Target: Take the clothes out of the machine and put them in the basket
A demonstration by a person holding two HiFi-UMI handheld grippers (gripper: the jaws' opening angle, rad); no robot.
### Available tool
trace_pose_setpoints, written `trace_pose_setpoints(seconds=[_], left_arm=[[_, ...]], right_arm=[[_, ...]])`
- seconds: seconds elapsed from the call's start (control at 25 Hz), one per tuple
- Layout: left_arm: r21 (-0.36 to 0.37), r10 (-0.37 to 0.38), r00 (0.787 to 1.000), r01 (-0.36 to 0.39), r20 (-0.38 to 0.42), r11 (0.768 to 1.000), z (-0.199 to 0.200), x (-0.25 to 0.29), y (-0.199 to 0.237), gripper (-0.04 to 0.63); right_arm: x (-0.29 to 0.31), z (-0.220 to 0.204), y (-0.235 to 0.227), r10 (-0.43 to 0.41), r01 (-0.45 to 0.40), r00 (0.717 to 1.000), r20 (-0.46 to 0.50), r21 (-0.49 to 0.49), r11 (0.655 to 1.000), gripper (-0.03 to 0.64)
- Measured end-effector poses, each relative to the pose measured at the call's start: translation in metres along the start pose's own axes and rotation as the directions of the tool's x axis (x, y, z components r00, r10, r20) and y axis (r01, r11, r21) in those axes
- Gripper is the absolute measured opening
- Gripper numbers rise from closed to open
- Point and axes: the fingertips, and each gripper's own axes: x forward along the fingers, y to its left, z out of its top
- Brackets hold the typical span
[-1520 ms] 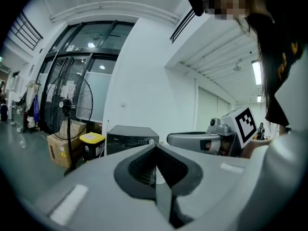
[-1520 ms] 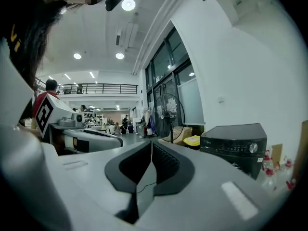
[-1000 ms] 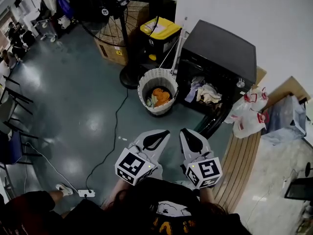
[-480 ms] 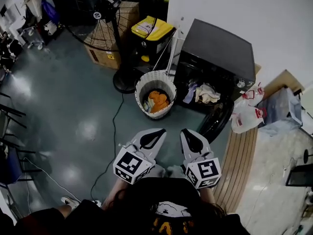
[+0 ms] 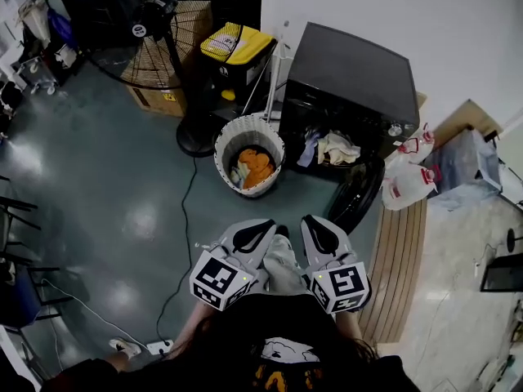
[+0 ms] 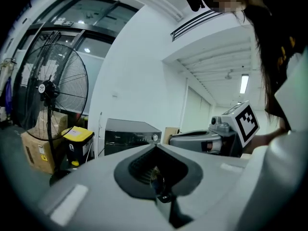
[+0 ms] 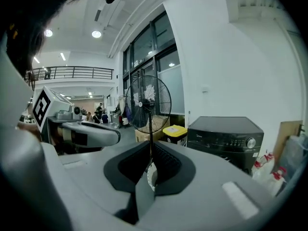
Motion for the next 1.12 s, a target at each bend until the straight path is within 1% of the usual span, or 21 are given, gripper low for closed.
trace_pose_setpoints(seconds=[0.24, 0.36, 0.52, 0.68, 0.8, 1.0, 1.12], left_arm=[[0.033, 0.014, 1.000, -0.013, -0.021, 0.999, 0.004, 0.025, 0.025, 0.000], [0.045, 0.036, 0.999, -0.034, -0.032, 0.998, 0.012, 0.044, 0.046, 0.000], [0.059, 0.047, 0.998, -0.044, -0.044, 0.997, 0.026, 0.080, 0.075, 0.000], [0.095, 0.036, 0.999, -0.032, -0.040, 0.995, 0.048, 0.121, 0.097, 0.000], [0.084, 0.033, 0.998, -0.028, -0.058, 0.996, 0.054, 0.147, 0.110, 0.000], [0.099, 0.022, 0.995, -0.012, -0.099, 0.995, 0.056, 0.185, 0.126, 0.000], [0.110, 0.004, 0.993, 0.009, -0.117, 0.994, 0.055, 0.203, 0.130, 0.000]], right_arm=[[0.037, 0.004, -0.022, 0.026, -0.027, 1.000, 0.016, 0.034, 0.999, 0.051], [0.060, 0.010, -0.043, 0.035, -0.036, 0.999, 0.024, 0.046, 0.998, 0.051], [0.095, 0.024, -0.080, 0.035, -0.036, 0.999, 0.027, 0.030, 0.999, 0.051], [0.125, 0.038, -0.121, 0.023, -0.024, 0.999, 0.036, 0.026, 0.999, 0.052], [0.142, 0.043, -0.145, 0.013, -0.015, 0.999, 0.037, 0.048, 0.999, 0.052], [0.158, 0.035, -0.180, -0.010, 0.009, 1.000, 0.017, 0.086, 0.996, 0.051], [0.162, 0.028, -0.196, -0.025, 0.025, 1.000, 0.004, 0.106, 0.994, 0.052]])
